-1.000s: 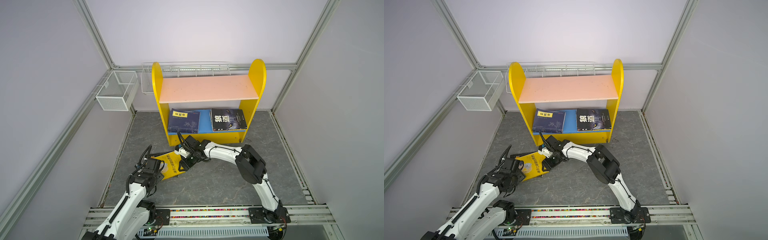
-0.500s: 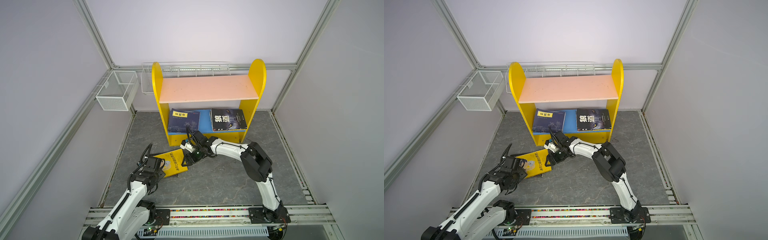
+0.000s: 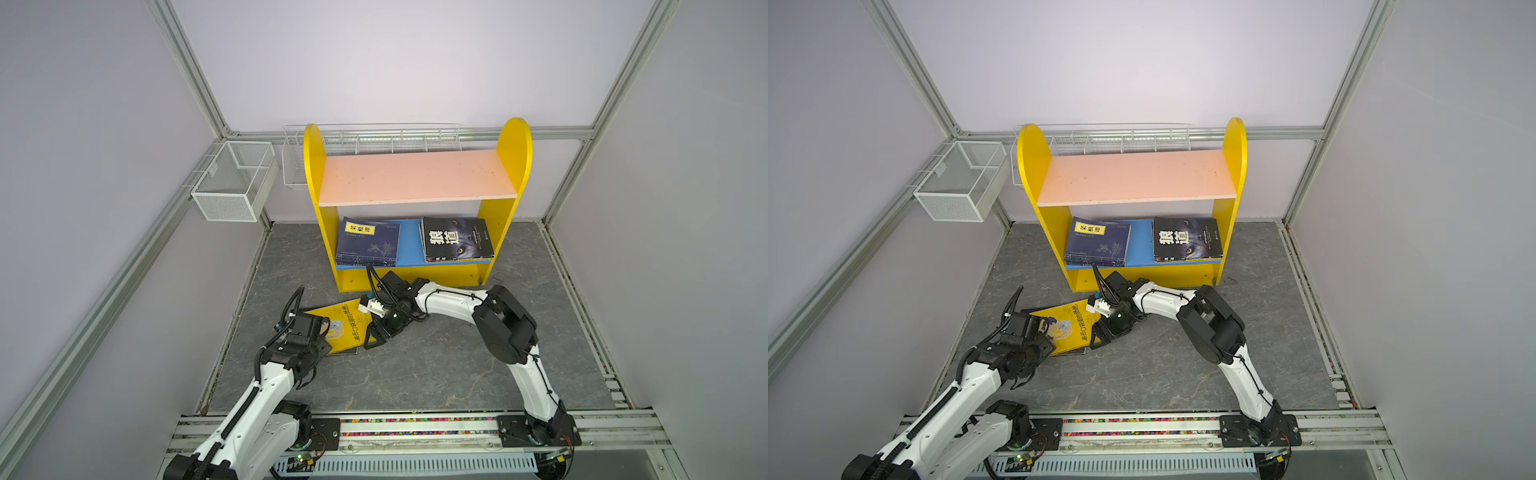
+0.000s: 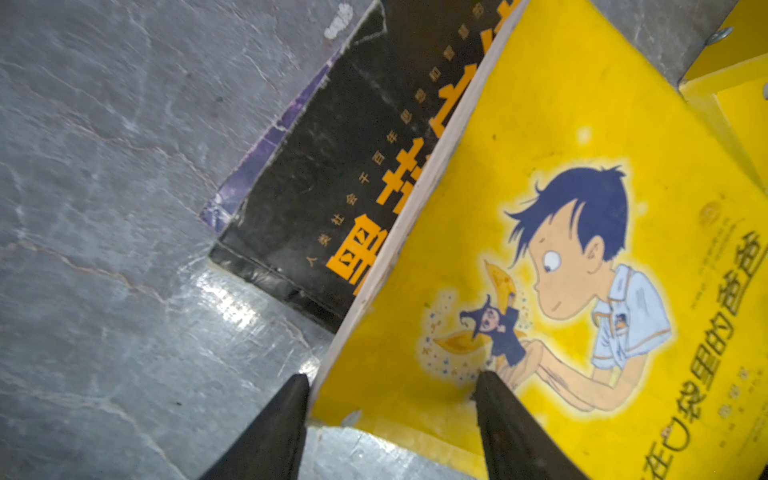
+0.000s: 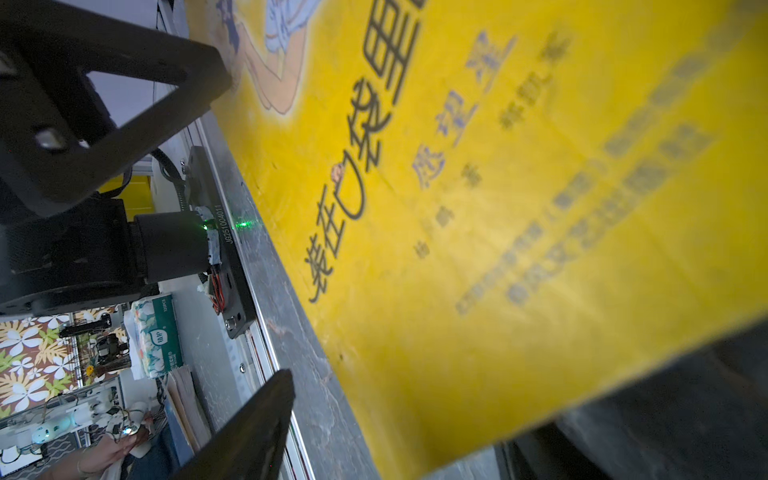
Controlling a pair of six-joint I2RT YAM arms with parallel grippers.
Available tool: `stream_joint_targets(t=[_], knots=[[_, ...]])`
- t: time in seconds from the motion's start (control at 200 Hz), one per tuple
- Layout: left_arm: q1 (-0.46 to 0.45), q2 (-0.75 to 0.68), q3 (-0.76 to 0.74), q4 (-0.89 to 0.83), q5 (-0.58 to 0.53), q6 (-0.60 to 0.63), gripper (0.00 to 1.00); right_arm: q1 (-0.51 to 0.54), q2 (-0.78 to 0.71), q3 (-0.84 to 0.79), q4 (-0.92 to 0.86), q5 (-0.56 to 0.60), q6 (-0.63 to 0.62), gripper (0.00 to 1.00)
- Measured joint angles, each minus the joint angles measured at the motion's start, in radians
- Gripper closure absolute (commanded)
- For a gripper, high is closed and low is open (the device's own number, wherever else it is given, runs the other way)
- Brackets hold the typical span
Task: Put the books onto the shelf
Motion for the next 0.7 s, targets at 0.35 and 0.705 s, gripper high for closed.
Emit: stream_joint_targets(t=[0.35, 0.705], knots=[[0.000, 0.000, 0.000, 0.000, 0.004, 0.000, 0.36, -0.003, 0.005, 0.000, 0.046, -0.072, 0.012, 0.28], [0.000, 0.004, 0.000, 0.011, 0.010, 0.000, 0.37, -0.040, -0.076, -0.060, 0.137, -0.121, 0.073, 0.32]])
